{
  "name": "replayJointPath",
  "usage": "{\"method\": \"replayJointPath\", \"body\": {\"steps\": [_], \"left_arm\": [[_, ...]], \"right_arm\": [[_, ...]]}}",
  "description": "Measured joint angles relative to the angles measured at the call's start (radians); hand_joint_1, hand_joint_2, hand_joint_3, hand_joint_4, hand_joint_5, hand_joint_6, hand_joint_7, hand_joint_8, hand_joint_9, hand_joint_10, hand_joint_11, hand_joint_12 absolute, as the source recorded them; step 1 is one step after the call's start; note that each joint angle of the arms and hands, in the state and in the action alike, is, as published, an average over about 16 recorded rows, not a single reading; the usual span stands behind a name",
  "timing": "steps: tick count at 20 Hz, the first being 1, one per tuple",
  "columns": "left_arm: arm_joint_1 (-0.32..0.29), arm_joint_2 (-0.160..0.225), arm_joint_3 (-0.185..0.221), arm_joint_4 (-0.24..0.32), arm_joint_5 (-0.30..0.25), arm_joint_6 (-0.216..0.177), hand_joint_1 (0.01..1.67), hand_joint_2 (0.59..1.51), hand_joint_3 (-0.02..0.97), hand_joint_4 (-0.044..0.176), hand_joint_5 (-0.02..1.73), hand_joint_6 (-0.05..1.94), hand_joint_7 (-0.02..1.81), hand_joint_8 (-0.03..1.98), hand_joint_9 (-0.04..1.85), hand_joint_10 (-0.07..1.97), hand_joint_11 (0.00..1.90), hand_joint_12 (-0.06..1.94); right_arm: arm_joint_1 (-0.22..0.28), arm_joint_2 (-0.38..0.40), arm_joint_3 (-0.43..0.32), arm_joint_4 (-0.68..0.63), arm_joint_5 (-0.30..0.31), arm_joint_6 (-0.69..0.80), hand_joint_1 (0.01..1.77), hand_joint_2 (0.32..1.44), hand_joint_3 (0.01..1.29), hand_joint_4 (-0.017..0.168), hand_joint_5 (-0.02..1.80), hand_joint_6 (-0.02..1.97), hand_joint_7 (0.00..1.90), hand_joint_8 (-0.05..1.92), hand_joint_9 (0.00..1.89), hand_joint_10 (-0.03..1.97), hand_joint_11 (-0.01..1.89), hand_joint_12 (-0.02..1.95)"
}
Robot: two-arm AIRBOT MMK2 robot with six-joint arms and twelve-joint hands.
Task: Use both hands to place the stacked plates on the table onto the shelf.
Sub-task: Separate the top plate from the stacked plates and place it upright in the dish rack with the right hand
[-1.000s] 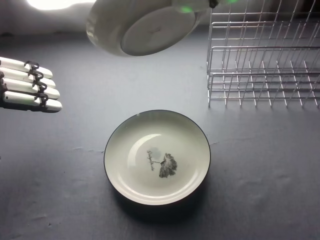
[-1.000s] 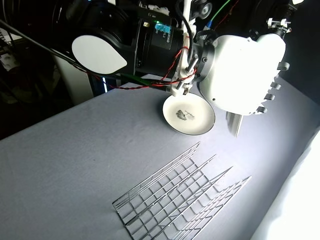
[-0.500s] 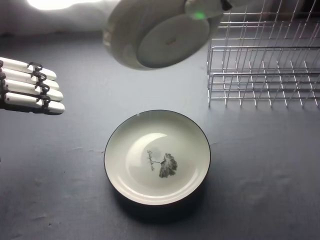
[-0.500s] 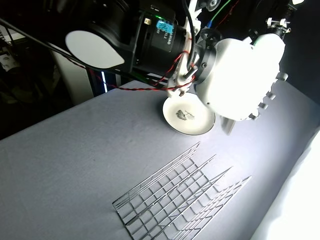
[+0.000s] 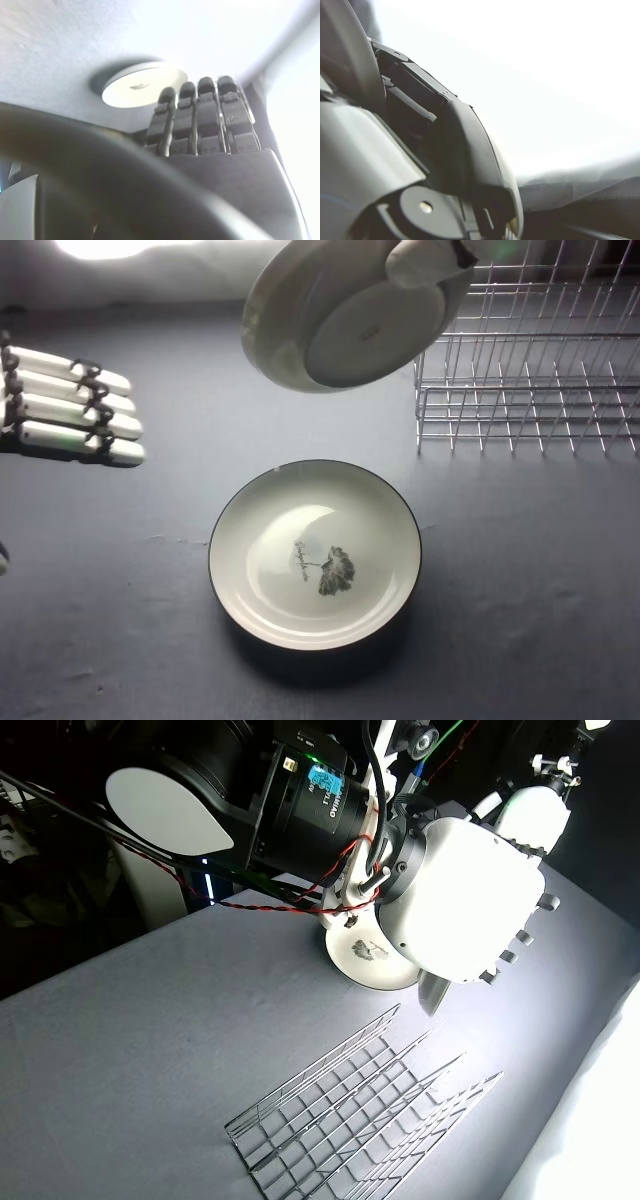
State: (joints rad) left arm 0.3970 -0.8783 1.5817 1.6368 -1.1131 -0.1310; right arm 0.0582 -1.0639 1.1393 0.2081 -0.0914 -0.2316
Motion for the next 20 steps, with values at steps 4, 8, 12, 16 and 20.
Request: {"method": "replayJointPath", "body": {"steps": [4, 8, 12, 16, 20], "left_arm": [[-0.017, -0.014, -0.008, 0.019, -0.046, 0.012, 0.02, 1.105, 0.006, 0.002, 0.02, 0.01, 0.02, 0.01, 0.02, 0.01, 0.01, -0.01], [-0.030, -0.031, -0.012, 0.037, -0.090, 0.024, 0.02, 1.106, 0.006, 0.002, 0.02, 0.01, 0.01, 0.01, 0.02, 0.01, 0.01, -0.01], [-0.030, -0.048, -0.010, 0.055, -0.120, 0.033, 0.02, 1.108, 0.006, 0.002, 0.02, 0.01, 0.01, 0.01, 0.02, 0.01, 0.01, 0.00], [-0.027, -0.063, -0.002, 0.073, -0.133, 0.036, 0.02, 1.110, 0.006, 0.002, 0.02, 0.01, 0.01, 0.01, 0.02, 0.01, 0.01, 0.00], [-0.026, -0.082, 0.008, 0.088, -0.140, 0.039, 0.02, 1.112, 0.006, 0.002, 0.02, 0.01, 0.02, 0.01, 0.02, 0.01, 0.01, 0.00]], "right_arm": [[-0.013, -0.002, 0.008, -0.023, 0.009, 0.002, 1.40, 1.05, 0.01, -0.008, 0.91, 1.00, 0.99, 0.88, 0.83, 1.19, 0.70, 1.18], [-0.026, -0.007, 0.020, -0.049, 0.029, 0.004, 1.40, 1.05, 0.01, -0.008, 0.91, 1.01, 0.99, 0.88, 0.84, 1.19, 0.70, 1.18], [-0.038, -0.009, 0.037, -0.081, 0.049, 0.006, 1.40, 1.05, 0.01, -0.008, 0.91, 1.03, 0.99, 0.88, 0.84, 1.18, 0.70, 1.18], [-0.040, -0.002, 0.052, -0.117, 0.054, 0.007, 1.40, 1.05, 0.01, -0.008, 0.91, 1.04, 0.99, 0.89, 0.84, 1.19, 0.70, 1.18], [-0.037, 0.020, 0.062, -0.170, 0.048, 0.010, 1.40, 1.05, 0.01, -0.007, 0.91, 1.05, 0.99, 0.90, 0.84, 1.20, 0.70, 1.17]]}}
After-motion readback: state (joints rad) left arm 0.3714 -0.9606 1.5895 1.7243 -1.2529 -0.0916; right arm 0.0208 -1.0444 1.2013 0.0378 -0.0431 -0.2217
